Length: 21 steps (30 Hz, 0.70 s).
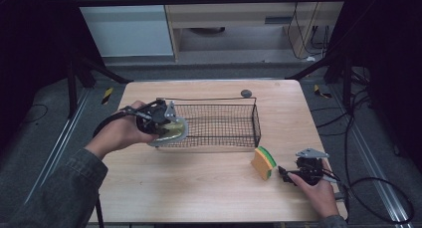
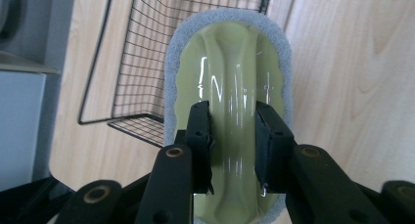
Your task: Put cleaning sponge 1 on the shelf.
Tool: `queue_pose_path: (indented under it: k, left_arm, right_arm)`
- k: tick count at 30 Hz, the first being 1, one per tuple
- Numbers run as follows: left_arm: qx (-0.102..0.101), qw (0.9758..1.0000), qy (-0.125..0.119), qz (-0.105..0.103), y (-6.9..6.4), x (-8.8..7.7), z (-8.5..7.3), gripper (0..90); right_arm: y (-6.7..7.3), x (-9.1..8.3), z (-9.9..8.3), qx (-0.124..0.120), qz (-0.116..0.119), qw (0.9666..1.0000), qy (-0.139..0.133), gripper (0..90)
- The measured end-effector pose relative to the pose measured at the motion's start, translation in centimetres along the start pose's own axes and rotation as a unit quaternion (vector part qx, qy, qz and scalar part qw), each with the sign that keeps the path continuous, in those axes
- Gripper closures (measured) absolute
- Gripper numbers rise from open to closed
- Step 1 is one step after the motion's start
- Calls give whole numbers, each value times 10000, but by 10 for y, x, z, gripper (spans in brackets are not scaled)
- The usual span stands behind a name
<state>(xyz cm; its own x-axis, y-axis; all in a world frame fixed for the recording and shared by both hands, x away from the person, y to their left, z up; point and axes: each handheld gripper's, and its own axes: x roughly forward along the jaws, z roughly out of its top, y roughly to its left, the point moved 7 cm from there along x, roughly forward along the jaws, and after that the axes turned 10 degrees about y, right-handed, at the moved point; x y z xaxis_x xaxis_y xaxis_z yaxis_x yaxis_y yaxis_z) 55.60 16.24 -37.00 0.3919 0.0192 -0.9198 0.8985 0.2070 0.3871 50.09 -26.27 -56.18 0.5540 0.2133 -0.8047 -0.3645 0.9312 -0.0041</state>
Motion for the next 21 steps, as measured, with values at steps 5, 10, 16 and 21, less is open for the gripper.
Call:
queue_pose_path:
  k: [5,10,16,21]
  left_arm:
    - [-9,9999,-154,37,12,2,8,707]
    - [18,9996,-228,162,24,1,14,707]
    - [25,9994,-173,297,41,10,19,707]
    - [26,9991,-277,312,48,12,25,707]
  right_arm:
    - [0,0,0,-5,-5,10000,-3,9]
    - [0,0,1,-12,-15,10000,1,9]
    - [-1,1,1,-9,-26,10000,5,9]
    - [-1,1,1,-7,-30,10000,3,10]
